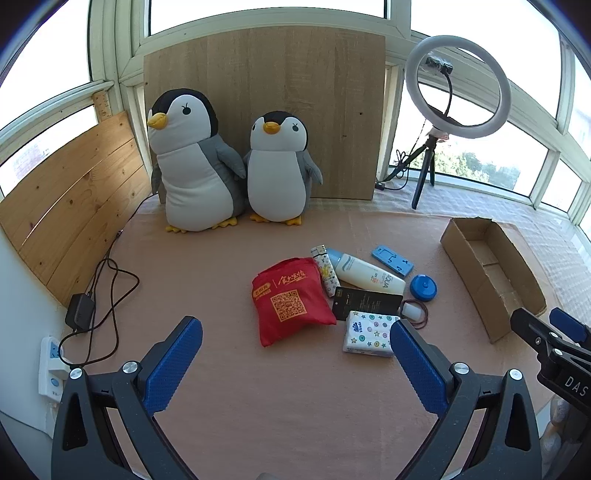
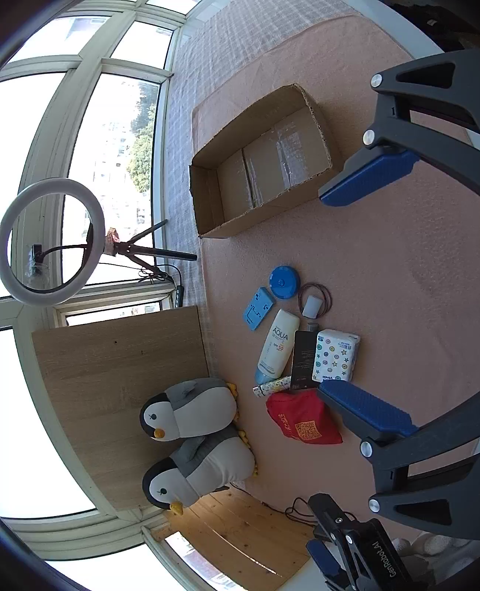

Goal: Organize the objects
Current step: 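Move both grippers toward the dotted white tissue pack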

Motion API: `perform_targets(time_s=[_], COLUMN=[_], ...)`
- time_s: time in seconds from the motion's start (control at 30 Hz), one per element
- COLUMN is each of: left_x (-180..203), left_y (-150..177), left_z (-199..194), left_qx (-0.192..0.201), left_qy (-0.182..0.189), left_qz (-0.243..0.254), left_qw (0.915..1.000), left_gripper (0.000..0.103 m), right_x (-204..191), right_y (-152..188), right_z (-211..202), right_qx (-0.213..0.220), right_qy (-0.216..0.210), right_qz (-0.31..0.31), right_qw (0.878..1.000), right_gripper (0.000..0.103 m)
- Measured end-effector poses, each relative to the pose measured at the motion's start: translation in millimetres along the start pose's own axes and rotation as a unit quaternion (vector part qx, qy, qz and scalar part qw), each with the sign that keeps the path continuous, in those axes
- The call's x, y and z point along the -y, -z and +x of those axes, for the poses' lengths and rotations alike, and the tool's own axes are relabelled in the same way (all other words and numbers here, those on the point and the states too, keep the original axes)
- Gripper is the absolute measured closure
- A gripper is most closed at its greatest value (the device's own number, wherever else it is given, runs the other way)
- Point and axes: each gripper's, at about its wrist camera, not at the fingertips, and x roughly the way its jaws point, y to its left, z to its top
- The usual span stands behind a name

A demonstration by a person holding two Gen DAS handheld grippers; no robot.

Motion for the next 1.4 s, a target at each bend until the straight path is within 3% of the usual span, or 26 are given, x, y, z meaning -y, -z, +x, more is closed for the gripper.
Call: perform_targets(time_s=[0.23,0.87,1.27,1.4], left_x=[10.4,16.5,-6.0,-7.1], left_y=[-1.2,0.1,5.9,8.4], left_z=[1.0,19.8,56.2,73.4], left_qx=[0.002,-0.01,-0.037,-0.055], left_qy=[0.006,0.014,0.002,0.013], left_qz=[0.01,0.02,0.013,0.017], left_qw=[0.9999,0.9997,0.9992,0.9983], left_gripper=[0.0,0.0,0.002,0.004], right_x=[7.1,10.6,13.6,12.4], right_y=[0.5,1.1,5.0,4.7], right_z=[-1.2,9.9,23.0,31.5], right_qx=[-0.001,-0.024,-0.011,-0.012], right_qy=[0.019,0.004,0.025,0.03], right_qz=[-0.005,-0.014,-0.033,-0.047], right_qw=[1.0,1.0,0.999,0.998], right_gripper=[0.01,0.01,0.01,0.01])
